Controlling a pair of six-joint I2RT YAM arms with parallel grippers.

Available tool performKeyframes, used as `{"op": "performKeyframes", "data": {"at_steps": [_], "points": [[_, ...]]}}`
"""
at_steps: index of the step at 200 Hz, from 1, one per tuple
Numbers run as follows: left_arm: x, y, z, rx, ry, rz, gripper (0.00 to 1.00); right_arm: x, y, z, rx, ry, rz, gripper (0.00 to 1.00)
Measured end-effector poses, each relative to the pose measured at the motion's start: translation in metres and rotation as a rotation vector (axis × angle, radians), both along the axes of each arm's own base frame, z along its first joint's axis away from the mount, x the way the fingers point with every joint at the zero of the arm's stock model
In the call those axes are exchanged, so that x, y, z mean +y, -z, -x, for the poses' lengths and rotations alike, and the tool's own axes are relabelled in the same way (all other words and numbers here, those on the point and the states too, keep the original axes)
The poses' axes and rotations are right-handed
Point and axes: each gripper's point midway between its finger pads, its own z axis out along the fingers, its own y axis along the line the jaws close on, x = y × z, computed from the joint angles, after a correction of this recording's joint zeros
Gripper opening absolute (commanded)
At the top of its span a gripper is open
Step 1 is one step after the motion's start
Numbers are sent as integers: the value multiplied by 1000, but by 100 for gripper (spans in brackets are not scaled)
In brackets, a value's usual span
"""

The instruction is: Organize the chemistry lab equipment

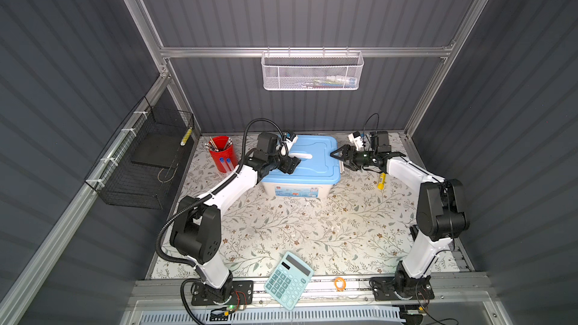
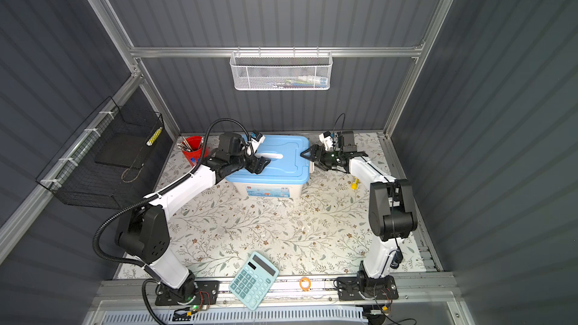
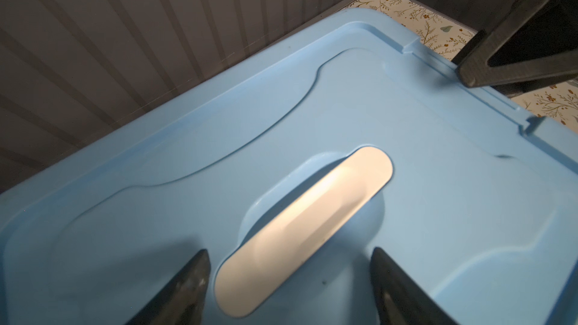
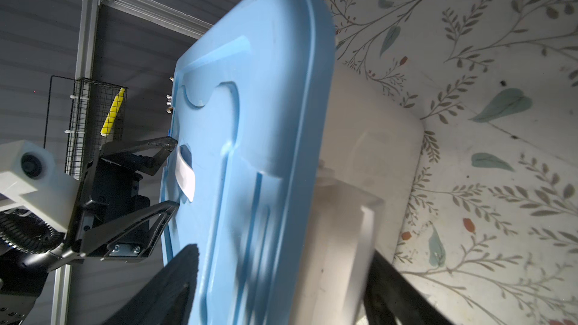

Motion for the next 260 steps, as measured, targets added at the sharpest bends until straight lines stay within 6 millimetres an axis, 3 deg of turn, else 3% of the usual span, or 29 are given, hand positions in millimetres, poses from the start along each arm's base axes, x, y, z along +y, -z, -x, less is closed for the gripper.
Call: {"op": "performKeyframes", "data": {"at_steps": [101, 260], "points": [[-3, 0, -2, -8, 13, 8, 80, 1, 5, 3, 16, 7, 74, 57], [-5, 1, -5, -41, 14, 26, 79, 5, -7, 2, -24, 33, 453, 41]]}}
